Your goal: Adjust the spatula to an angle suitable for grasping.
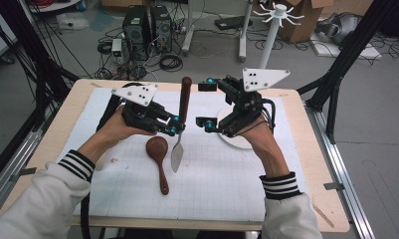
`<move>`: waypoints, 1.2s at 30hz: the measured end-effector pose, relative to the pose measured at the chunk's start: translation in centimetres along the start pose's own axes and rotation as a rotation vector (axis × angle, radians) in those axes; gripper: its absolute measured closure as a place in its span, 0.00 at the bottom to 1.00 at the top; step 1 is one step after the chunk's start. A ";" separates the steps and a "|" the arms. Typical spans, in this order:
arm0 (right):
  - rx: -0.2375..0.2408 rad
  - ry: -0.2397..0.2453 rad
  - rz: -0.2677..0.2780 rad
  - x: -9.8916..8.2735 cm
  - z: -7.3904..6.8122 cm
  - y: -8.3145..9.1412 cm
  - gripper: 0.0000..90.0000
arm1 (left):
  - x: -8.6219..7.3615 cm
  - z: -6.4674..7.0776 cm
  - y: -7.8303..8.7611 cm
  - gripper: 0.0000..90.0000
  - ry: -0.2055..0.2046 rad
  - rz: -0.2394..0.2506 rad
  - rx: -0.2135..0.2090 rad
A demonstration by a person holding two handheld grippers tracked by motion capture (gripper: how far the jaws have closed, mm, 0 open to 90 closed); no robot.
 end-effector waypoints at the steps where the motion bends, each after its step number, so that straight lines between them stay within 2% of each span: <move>1: 0.002 0.001 0.003 0.0 0.0 -0.1 0.08 | 0.0 0.0 0.0 0.94 0.000 0.000 0.000; 4: 0.003 0.000 0.006 0.1 0.1 -0.3 0.21 | 0.0 0.0 -0.1 0.94 0.001 0.003 -0.001; 6: 0.003 0.000 0.016 0.2 0.2 -0.4 0.23 | 0.1 0.1 -0.3 0.94 -0.008 0.001 0.000; 9: -0.004 -0.007 0.020 0.2 0.4 -0.5 0.25 | 0.1 0.2 -0.4 0.94 0.002 0.001 0.000; 20: -0.016 -0.024 0.046 0.4 0.4 -1.0 0.45 | 0.0 -0.1 -0.6 0.94 0.003 0.004 0.024; 27: -0.024 -0.035 0.073 0.4 0.6 -1.0 0.51 | 0.1 -0.1 -0.7 0.94 0.018 0.011 0.032; 36: -0.027 -0.026 0.074 0.5 0.6 -1.1 0.59 | 0.2 -0.1 -0.7 0.94 0.015 0.021 0.039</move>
Point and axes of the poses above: each handheld gripper's, and its own axes: y roughly backward along the jaws, x roughly out of its top, z roughly to its right, the point moved 5 cm from there along -y, roughly forward along the jaws, and after that the axes turned 8 degrees about x, right-handed, at the moved point
